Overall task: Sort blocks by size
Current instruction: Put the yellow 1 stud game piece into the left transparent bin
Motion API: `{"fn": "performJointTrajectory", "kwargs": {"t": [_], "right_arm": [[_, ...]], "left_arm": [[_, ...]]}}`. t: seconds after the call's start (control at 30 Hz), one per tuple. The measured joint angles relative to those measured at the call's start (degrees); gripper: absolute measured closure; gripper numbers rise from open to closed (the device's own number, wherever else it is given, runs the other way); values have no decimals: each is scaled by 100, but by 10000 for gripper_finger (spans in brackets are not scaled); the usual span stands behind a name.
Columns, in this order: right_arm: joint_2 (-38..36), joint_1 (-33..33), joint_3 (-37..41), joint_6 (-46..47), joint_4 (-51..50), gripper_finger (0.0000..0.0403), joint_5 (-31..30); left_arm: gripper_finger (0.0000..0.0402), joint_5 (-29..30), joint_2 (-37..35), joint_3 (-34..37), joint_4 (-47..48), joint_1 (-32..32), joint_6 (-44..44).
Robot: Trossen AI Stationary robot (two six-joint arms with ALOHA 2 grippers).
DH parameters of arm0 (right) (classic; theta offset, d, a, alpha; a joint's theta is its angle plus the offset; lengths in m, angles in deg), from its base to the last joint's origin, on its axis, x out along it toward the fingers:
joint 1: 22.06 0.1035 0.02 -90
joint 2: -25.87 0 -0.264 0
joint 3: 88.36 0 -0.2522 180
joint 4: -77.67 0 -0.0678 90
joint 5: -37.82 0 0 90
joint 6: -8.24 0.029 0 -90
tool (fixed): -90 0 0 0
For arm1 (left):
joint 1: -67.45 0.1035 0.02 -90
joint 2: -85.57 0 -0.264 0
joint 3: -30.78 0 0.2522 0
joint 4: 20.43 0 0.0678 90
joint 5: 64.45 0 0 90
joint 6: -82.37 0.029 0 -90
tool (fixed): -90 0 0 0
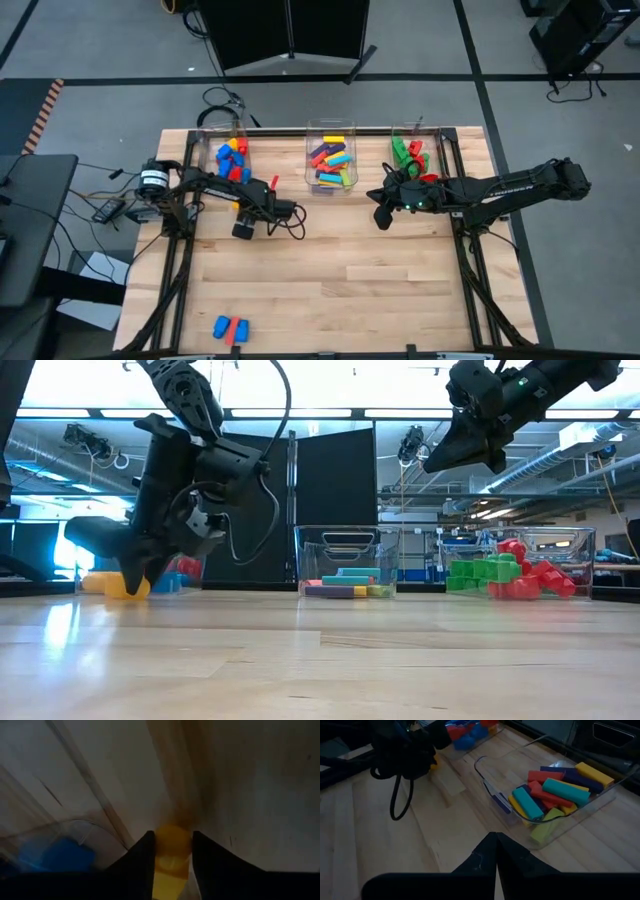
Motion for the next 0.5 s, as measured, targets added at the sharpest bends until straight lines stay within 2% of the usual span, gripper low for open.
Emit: {"fn": "performJointTrajectory", "kwargs": {"t": [0.2, 0.5], "right_arm": [[0, 0, 0, 0, 0, 382, 0], [0, 0, 0, -5, 12, 382, 0]], "left_arm": [[323, -42, 2, -45, -12, -2, -342], [374, -675, 2, -592, -21, -4, -558]]}}
